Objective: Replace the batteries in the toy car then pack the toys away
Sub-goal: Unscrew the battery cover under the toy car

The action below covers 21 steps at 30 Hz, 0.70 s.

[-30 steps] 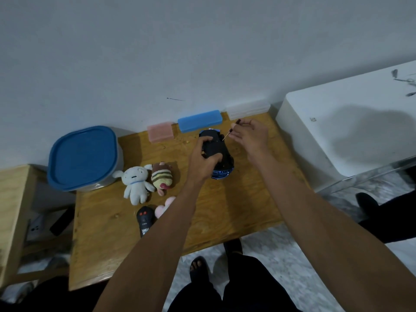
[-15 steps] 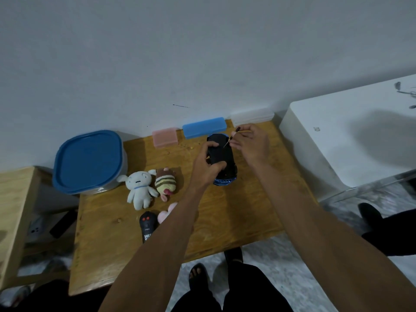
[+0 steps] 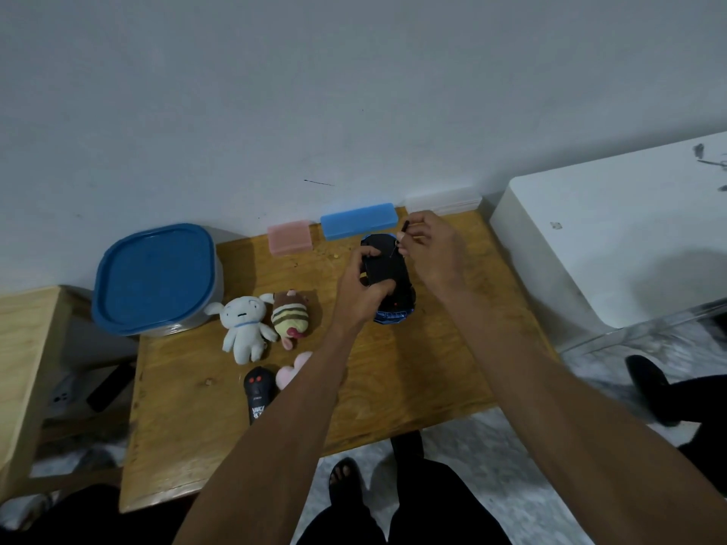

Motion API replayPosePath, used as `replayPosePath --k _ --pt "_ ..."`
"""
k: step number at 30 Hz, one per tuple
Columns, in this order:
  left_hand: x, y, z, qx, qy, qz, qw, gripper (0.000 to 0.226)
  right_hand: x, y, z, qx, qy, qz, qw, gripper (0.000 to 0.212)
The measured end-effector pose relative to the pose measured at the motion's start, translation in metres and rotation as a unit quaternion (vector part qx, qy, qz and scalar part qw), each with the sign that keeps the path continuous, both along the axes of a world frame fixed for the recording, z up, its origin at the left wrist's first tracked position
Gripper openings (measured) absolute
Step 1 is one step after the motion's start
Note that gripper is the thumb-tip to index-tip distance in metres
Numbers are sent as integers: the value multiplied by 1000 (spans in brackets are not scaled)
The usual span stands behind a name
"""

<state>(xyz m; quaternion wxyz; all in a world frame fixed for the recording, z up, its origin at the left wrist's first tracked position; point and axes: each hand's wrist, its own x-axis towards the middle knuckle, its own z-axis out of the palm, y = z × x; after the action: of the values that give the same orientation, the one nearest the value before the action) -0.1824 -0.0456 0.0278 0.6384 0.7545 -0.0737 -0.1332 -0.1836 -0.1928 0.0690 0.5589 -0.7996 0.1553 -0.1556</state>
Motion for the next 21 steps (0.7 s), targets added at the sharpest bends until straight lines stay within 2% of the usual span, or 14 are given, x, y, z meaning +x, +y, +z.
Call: replayPosePath --k 2,8,12,16,21 --pt "0 -1 0 -2 -2 -1 1000 56 0 -1 -2 -23 -12 -4 1000 25" --pt "1 -4 5 -9 -5 1 1000 56 0 3 -1 -110 -51 -50 991 18" --pt "2 -3 5 -12 -1 4 1000 54 2 4 0 -124 -58 -57 989 15" --pt "4 -4 5 -10 -2 8 1000 52 0 6 3 -155 -89 -49 983 19" --pt "5 -4 4 -6 -7 11 1000 53 4 10 5 -164 -85 -41 982 25"
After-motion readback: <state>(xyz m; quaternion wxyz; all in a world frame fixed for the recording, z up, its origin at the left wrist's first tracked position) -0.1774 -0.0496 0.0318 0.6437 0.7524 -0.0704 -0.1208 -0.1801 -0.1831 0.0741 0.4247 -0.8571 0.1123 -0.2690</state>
